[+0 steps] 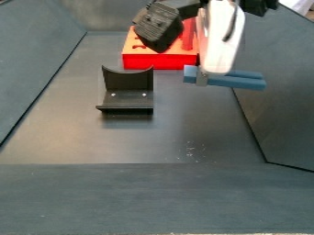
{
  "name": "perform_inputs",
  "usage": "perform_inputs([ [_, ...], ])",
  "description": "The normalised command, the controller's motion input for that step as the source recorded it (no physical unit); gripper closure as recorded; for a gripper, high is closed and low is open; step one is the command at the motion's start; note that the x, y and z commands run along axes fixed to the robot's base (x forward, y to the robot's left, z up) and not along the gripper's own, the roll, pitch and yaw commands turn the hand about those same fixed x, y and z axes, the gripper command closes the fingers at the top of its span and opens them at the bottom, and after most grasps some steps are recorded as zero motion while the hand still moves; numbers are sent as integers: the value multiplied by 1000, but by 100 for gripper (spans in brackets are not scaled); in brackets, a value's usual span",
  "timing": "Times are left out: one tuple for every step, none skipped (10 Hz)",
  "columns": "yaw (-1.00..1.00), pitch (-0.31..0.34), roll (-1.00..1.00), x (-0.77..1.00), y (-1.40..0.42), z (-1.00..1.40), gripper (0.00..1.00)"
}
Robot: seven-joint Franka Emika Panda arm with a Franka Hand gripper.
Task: Pick up the double-square object. Move up. Rotate the double-square object. Place the double-square object on the fixture. Regrasp the double-square object. Move to above the board. Insert the double-square object.
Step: Rotate the double-square object.
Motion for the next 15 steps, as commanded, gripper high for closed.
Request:
perform_inputs([
  [-1000, -4, -7, 7, 21, 2, 100],
  [-1000, -4, -8, 7, 21, 2, 100],
  [-1000, -4, -8, 7, 21, 2, 100],
  [-1000, -5, -9, 7, 21, 2, 100],
  [-1000, -5, -9, 7, 21, 2, 100],
  [-1000, -5, -10, 7, 21, 2, 100],
  [-1000, -5, -10, 7, 21, 2, 100],
  [-1000, -6, -11, 7, 22, 2, 100],
  [-1000, -6, -12, 6, 22, 1, 100],
  [-1000, -7, -13, 7, 21, 2, 100],
  [-1000, -7, -14, 7, 21, 2, 100],
  [-1000, -8, -16, 7, 21, 1, 100],
  [-1000, -9, -17, 7, 22, 2, 100],
  [-1000, -10, -18, 6, 22, 1, 100],
  [-1000, -11, -21, 6, 22, 1, 100],
])
